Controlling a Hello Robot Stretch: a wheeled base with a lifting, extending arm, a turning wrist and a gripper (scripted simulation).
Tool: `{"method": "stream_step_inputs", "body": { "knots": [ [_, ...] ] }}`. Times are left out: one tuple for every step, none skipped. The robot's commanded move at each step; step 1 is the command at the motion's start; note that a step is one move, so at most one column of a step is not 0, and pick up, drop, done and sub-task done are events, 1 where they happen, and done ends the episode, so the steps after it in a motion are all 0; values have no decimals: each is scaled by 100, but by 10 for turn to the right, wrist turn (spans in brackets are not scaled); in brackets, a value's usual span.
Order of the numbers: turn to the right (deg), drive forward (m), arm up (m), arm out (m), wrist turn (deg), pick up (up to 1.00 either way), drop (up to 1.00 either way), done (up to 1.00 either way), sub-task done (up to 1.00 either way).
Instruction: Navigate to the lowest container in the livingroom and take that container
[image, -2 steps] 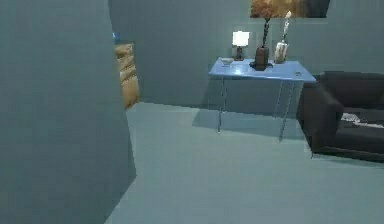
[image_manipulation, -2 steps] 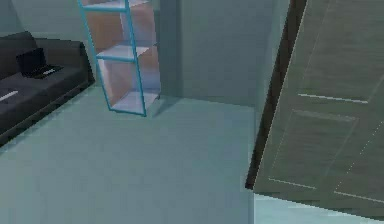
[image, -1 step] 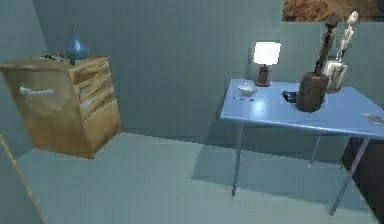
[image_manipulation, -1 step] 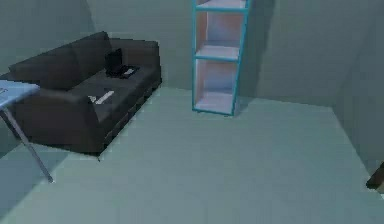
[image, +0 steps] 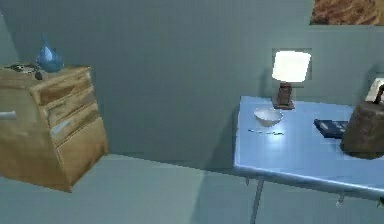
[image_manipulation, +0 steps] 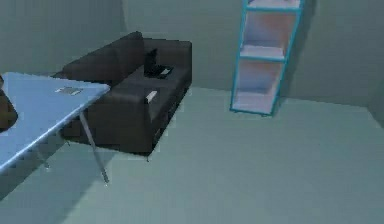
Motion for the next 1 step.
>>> {"method": "stream_step_inputs", "body": {
  "knots": [
    [-210, 0, 0, 0, 0, 0, 0, 0, 0]
  ]
}}
